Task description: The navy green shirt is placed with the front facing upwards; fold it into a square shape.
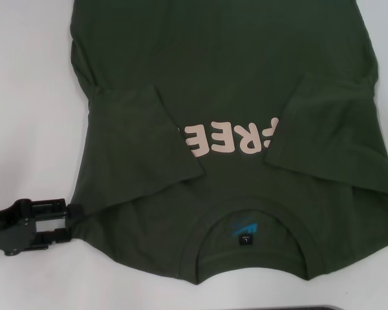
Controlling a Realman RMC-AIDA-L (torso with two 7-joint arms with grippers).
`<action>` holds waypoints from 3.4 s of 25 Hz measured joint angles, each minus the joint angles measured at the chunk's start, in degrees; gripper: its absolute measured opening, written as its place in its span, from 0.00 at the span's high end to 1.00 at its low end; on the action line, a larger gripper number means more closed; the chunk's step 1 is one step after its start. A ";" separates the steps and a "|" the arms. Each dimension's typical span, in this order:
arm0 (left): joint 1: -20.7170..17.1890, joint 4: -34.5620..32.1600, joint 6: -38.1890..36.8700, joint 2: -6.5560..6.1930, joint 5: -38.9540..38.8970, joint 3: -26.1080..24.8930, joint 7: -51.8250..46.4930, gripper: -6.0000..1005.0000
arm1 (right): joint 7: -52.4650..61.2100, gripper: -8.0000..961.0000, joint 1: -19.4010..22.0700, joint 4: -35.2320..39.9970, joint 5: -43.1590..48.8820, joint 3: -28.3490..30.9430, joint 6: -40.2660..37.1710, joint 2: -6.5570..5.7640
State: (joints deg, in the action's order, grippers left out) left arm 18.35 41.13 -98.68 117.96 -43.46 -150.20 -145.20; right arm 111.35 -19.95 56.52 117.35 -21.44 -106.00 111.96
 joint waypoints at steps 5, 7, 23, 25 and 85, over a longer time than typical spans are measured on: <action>0.84 0.01 -0.40 0.17 -0.03 -0.01 0.19 0.30 | 0.00 0.14 0.03 0.00 -0.02 0.00 -0.04 0.00; 1.01 0.01 -0.51 0.19 -0.04 -0.01 0.30 0.30 | 0.00 0.14 0.08 -0.04 -0.02 0.00 -0.06 0.00; 1.87 0.35 1.20 0.00 0.27 0.36 0.46 0.29 | 0.00 0.14 -0.31 -2.71 -0.01 0.00 -0.08 -0.87; 2.01 0.44 1.20 0.08 0.28 0.48 0.46 0.29 | 0.00 0.14 -0.27 -2.72 -0.01 0.00 -0.08 -0.88; 4.21 1.41 -0.38 1.25 2.07 0.84 -0.45 0.29 | 0.00 0.15 -0.43 -3.61 -0.26 0.71 -0.88 -1.32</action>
State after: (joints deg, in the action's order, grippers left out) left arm 22.56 42.53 -99.06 119.21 -41.39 -149.36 -145.64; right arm 111.35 -20.39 52.91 117.08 -20.74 -106.88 110.65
